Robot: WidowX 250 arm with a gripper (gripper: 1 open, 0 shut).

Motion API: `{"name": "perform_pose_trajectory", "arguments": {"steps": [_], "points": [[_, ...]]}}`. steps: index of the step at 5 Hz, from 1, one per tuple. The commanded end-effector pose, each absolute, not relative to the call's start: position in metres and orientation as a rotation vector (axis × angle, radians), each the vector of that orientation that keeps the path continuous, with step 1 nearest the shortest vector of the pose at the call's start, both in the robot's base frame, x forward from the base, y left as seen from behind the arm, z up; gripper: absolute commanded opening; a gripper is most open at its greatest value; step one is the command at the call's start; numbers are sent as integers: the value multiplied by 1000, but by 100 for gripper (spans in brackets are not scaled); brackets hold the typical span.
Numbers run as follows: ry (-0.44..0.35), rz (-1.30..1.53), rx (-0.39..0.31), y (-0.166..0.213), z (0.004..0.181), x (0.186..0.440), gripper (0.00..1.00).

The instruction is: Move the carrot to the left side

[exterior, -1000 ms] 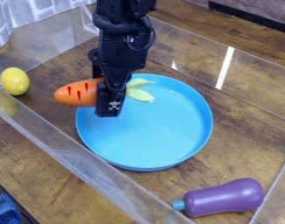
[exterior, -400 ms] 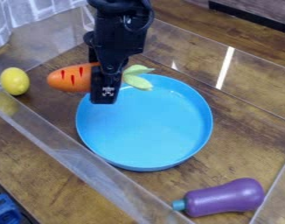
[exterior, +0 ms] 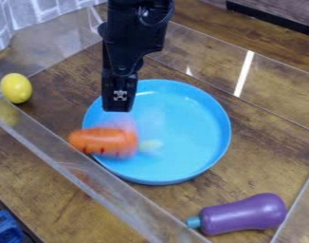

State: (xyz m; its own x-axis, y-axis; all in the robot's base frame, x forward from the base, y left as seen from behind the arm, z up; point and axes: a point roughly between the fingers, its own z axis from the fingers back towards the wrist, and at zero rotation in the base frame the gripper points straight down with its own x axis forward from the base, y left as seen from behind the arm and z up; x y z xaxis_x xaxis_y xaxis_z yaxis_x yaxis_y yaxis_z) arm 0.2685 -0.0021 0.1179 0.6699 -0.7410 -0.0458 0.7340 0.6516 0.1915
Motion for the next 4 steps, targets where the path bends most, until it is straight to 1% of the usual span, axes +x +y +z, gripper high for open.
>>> {"name": "perform_pose_trajectory", "arguments": {"steps": [1,2,4], "points": [[-81,-820,213,4,120,271,100],[-87,-842,209,3,109,271,100],[-82,-815,213,6,77,271,100]]}}
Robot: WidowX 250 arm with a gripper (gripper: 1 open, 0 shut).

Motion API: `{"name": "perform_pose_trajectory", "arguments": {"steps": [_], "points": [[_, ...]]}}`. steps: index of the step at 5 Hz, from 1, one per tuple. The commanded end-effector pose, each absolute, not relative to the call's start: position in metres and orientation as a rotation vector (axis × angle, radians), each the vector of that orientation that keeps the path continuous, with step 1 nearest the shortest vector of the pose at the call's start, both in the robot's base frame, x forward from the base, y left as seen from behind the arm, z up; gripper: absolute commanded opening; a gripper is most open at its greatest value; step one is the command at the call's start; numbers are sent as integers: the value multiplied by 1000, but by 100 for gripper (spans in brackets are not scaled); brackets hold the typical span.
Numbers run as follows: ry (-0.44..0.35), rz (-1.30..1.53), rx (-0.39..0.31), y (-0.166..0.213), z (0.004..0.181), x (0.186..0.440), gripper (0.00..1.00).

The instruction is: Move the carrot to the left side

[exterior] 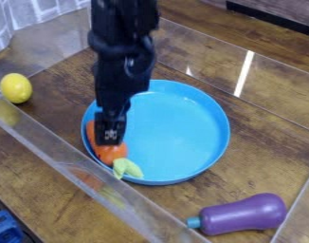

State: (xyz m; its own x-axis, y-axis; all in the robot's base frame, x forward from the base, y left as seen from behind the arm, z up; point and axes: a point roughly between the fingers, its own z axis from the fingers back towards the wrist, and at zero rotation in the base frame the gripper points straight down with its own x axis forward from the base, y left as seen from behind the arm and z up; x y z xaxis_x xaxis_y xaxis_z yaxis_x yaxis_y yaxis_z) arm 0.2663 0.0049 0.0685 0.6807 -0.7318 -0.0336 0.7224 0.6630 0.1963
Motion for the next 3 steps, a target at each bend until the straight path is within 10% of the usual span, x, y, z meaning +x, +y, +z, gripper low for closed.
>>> {"name": "perform_pose_trajectory", "arguments": {"steps": [1,2,3], "points": [[-83,-807,214,6,61,272,100],[-74,-811,222,5,44,273,100],[-69,-812,218,5,38,273,0]]}}
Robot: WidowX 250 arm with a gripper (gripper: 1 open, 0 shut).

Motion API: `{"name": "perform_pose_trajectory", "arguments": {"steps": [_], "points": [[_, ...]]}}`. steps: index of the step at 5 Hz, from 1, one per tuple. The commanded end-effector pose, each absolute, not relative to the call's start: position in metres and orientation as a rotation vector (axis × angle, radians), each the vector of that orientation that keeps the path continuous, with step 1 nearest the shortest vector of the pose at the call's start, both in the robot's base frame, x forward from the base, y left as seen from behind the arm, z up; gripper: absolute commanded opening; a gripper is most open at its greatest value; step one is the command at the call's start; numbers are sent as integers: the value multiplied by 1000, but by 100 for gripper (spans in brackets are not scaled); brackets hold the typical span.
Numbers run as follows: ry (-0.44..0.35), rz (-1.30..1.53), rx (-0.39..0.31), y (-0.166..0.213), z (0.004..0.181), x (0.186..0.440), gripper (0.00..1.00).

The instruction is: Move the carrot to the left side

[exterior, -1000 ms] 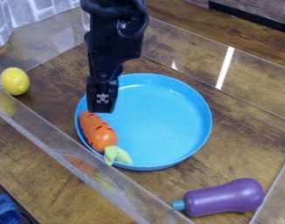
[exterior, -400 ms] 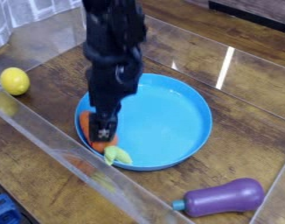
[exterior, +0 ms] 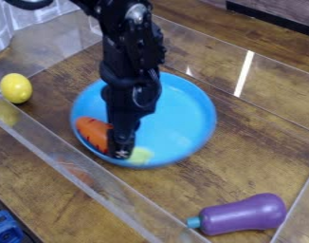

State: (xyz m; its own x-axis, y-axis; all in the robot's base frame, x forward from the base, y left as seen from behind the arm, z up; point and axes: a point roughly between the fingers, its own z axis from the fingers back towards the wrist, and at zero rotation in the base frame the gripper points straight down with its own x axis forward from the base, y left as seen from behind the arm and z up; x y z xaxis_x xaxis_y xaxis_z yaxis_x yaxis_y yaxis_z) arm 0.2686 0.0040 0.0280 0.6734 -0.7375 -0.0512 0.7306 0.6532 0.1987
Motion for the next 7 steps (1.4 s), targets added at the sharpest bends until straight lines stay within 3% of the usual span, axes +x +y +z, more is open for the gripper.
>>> {"name": "perform_pose_trajectory", "arguments": {"steps": [1,7], "points": [[-73,-826,204,1,29,273,100],[-92,-886,157,-14,8,268,100]]}}
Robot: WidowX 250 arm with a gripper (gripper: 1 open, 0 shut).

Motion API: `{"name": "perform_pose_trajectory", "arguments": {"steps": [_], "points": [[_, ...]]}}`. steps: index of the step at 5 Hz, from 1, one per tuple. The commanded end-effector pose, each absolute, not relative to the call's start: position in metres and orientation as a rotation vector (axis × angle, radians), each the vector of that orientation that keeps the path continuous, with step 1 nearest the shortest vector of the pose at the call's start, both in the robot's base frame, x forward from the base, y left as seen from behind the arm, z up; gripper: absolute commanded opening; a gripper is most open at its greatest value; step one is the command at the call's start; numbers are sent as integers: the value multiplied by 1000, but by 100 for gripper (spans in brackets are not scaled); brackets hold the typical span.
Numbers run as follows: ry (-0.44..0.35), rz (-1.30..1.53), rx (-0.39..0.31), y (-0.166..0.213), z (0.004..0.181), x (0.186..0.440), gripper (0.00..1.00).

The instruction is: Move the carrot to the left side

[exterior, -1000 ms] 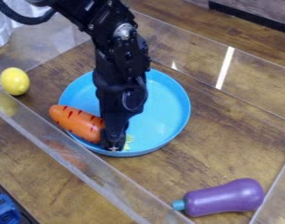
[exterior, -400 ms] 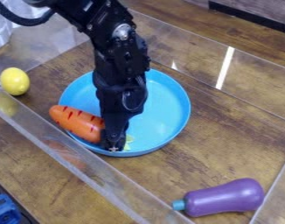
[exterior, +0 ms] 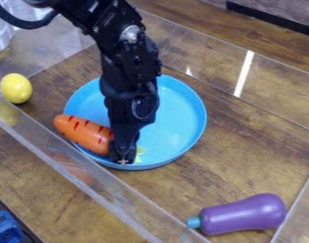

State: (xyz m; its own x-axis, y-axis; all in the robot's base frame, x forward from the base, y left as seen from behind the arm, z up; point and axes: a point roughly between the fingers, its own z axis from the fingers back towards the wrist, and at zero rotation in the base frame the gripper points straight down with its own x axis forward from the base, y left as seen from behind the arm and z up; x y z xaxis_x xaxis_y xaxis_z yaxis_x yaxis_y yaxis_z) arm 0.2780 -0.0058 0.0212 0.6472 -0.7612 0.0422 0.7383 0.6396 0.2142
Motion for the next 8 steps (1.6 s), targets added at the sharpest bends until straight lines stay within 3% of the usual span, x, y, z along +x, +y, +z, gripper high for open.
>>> {"name": "perform_pose_trajectory", "arguments": {"steps": [1,8], "points": [[-95,-898,149,-17,5,267,100],[-115,-949,101,-32,-3,268,100]]}}
